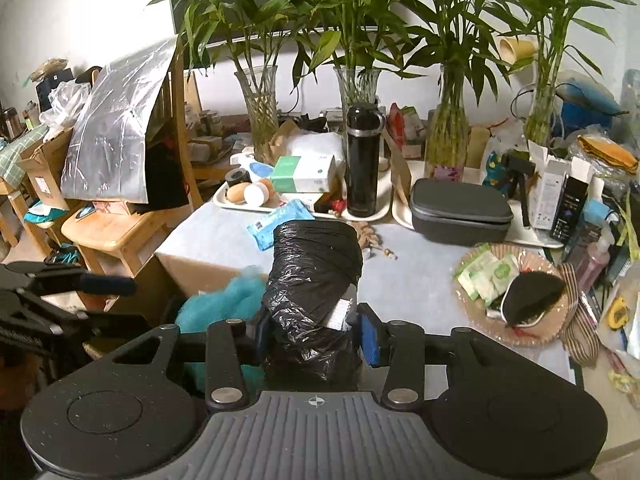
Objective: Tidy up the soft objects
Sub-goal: 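Lift and carry the sponge and black bundle over the cardboard box, then open both grippers to drop the sponge and black bundle into the box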
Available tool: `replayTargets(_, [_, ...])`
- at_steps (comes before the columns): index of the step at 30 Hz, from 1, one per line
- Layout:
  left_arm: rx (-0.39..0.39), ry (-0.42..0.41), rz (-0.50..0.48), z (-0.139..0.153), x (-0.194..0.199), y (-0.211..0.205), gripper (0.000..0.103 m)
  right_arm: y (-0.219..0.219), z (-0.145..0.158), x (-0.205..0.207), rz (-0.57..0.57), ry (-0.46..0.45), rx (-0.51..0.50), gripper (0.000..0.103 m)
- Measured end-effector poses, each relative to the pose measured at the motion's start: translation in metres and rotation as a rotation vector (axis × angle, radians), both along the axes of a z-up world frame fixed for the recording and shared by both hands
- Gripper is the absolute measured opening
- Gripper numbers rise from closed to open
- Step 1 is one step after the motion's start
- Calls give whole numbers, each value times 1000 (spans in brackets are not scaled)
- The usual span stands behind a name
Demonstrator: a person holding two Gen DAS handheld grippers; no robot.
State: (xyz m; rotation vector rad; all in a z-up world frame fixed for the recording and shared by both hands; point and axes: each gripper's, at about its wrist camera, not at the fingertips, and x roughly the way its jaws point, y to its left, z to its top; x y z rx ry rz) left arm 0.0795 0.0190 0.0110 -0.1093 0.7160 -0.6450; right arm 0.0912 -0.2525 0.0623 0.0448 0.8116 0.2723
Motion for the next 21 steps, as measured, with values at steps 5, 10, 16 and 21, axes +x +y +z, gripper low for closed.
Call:
replayTargets(5, [3, -5, 42, 4, -17, 18, 75, 5, -2, -7, 5, 13, 4, 46])
replayTargets(10, [25, -9, 78, 4, -28, 33, 75, 10, 3, -4, 6, 20, 21, 46])
replayTargets(16, [77, -35, 132, 9, -42, 45, 75, 21, 16, 5, 14, 10, 3, 46])
replayTargets(21, [86, -30, 167, 11, -49, 55, 75, 32, 6, 14, 11, 58, -19, 47])
